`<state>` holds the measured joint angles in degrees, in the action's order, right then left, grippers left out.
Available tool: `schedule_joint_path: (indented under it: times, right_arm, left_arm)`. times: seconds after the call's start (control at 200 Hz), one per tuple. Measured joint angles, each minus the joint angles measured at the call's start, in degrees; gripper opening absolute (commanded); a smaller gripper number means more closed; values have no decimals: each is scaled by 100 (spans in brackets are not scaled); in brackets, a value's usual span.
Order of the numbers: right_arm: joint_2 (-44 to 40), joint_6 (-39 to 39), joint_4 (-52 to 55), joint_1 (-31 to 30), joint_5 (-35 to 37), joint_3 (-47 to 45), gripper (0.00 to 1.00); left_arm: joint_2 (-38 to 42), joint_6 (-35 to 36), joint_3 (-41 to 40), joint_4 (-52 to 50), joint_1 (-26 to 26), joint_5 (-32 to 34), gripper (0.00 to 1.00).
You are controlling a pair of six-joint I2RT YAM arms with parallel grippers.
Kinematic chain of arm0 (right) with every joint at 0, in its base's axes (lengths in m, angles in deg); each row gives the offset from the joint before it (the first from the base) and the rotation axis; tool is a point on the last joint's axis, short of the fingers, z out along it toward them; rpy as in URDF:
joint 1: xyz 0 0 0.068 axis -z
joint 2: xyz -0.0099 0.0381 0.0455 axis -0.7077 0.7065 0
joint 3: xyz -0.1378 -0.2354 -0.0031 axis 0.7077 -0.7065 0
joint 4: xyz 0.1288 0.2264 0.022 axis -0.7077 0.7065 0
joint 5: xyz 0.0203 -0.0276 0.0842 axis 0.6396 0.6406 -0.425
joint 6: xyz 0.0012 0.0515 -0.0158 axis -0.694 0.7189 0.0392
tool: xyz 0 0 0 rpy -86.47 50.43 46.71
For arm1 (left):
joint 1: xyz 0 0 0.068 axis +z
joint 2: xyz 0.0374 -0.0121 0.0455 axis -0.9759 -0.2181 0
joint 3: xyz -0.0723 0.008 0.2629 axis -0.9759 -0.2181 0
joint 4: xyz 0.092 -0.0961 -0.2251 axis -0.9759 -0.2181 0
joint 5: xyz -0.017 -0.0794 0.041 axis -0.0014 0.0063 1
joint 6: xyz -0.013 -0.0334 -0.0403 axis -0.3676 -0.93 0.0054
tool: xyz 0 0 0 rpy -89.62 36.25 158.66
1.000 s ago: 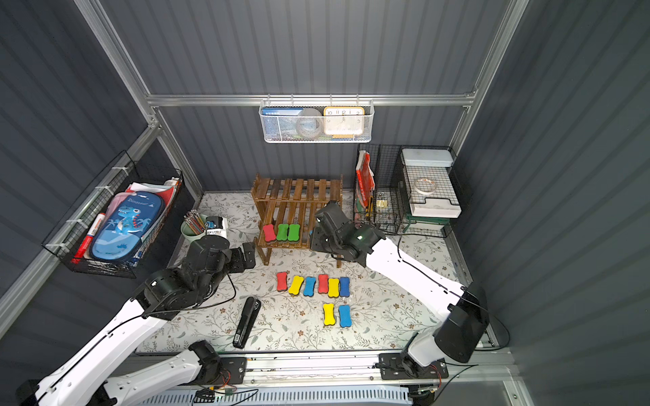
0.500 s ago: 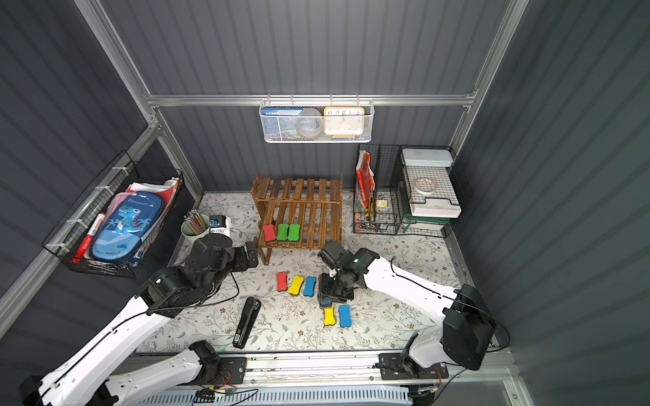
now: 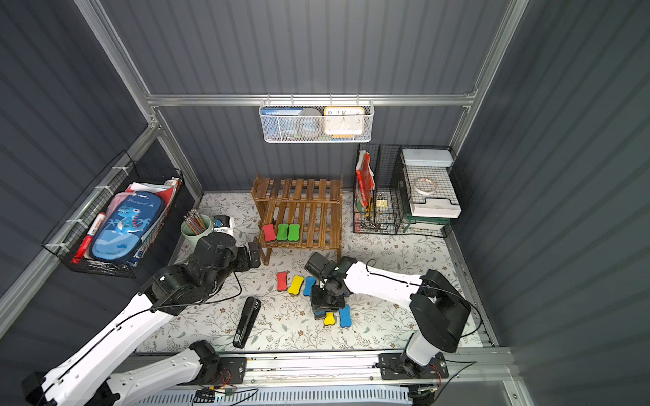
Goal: Remove the whiteboard erasers from the shelf
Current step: Place the whiteboard eraser at the center of the board.
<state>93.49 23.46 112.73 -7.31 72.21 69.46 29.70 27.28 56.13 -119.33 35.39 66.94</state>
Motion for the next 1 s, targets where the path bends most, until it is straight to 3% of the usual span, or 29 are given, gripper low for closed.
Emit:
schedule_joint_path:
  times: [0.475,1.0]
  right_arm:
    - [511,-168,-33,-11,168,350,30]
    - [708,-343,-37,-11,179,481,47]
  left_arm:
    - [-103,-2,-2,2,0,-17,99]
    - [-114,-2,-9,2,0,-24,99]
